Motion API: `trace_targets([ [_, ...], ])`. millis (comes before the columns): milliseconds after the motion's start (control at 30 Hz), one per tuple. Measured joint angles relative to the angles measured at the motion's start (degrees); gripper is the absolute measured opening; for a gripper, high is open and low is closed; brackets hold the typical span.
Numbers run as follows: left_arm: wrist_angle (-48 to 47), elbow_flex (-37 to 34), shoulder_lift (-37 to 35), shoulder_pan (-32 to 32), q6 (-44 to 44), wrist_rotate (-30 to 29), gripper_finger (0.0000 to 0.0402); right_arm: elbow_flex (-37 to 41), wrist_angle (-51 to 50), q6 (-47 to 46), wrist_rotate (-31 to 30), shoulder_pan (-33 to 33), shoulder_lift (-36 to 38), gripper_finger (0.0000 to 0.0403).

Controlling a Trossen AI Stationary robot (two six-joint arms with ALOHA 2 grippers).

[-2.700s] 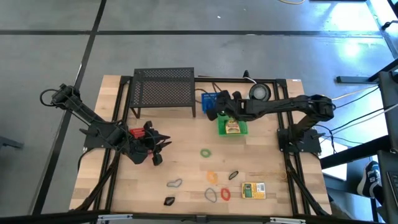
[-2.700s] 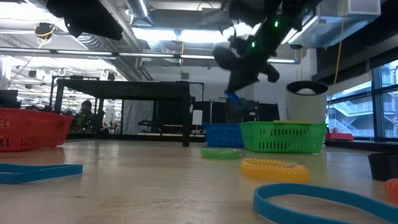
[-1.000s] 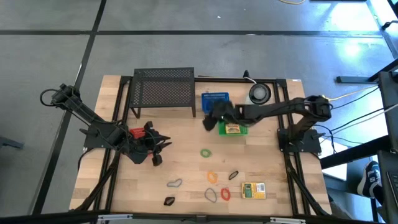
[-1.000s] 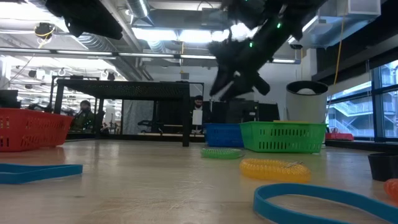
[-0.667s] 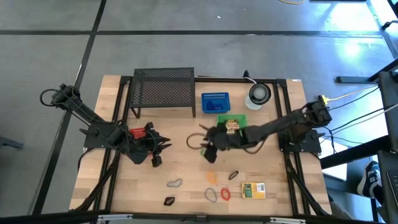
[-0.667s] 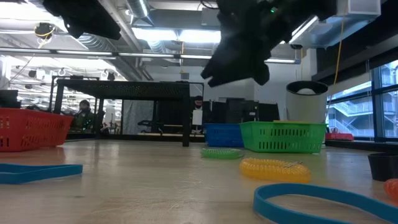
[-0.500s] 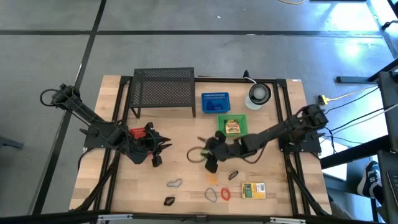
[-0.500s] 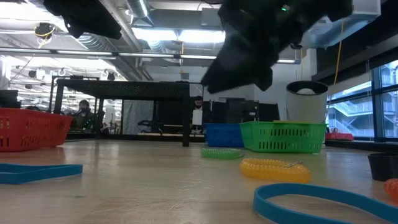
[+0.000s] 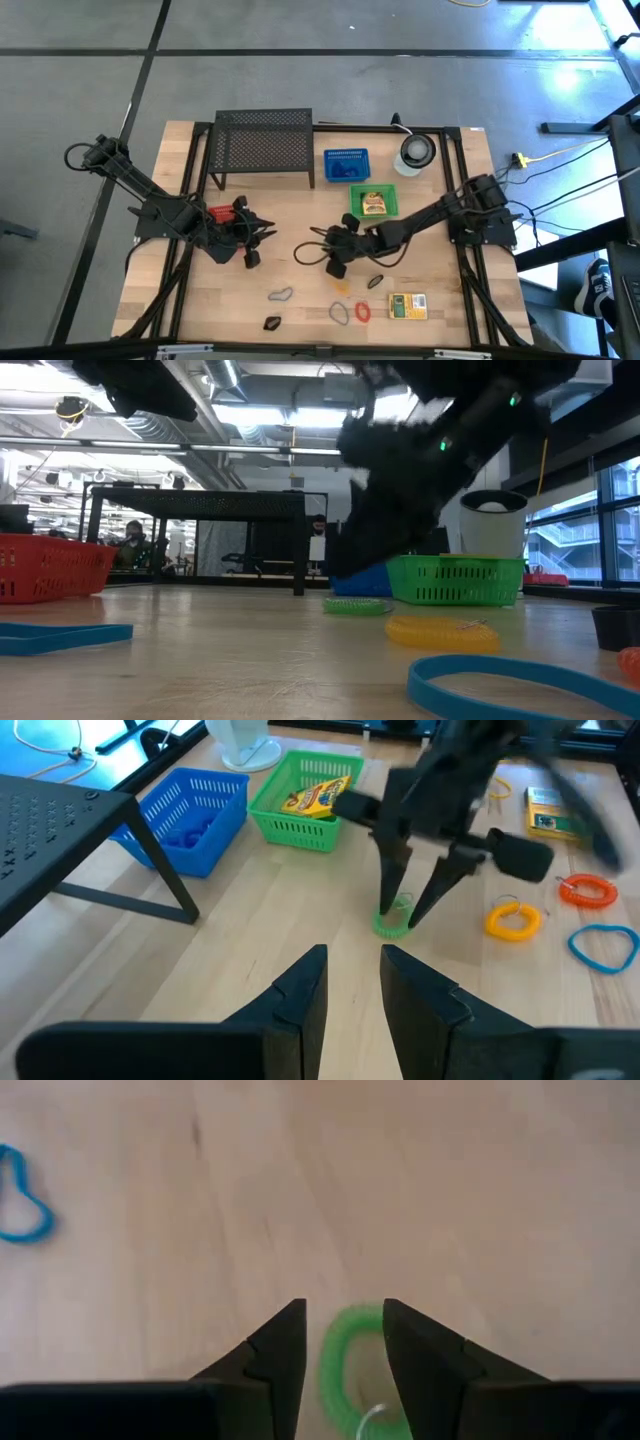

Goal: Pick & Place Office Desk Supplies
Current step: Put the green spring keychain into the blue basket

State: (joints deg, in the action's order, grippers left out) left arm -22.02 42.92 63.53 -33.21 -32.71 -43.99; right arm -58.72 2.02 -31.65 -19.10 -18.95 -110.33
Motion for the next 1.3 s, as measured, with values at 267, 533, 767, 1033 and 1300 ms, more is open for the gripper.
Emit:
trace_targets([
  [267, 0.00, 0.00, 0.00, -0.04, -0.50, 0.09, 0.0088, -0.23, 1.06, -1.75, 0.67, 0.34, -4.27, 0.0135],
  [533, 0.00, 0.00, 0.00, -0.04, -0.55, 0.11, 0.0088, -0.22, 0.67, -1.09, 0.32, 0.36, -4.52, 0.0134],
  [767, 0.00, 0.00, 0.00, -0.04, -0.57, 0.13, 0.0088, -0.17, -0.11, -3.80, -0.24, 0.42, -4.56, 0.0087],
  [1033, 0.00, 0.00, 0.00, -0.04, -0.57, 0.15, 0.0088, -0.15, -0.44, -4.21, -2.43, 0.46, -4.61, 0.0015],
  [1300, 0.00, 0.00, 0.00, -0.04, -0.57, 0.17, 0.0088, -1.90, 0.39, -0.72, -2.13, 0.13, -2.39, 0.0012],
])
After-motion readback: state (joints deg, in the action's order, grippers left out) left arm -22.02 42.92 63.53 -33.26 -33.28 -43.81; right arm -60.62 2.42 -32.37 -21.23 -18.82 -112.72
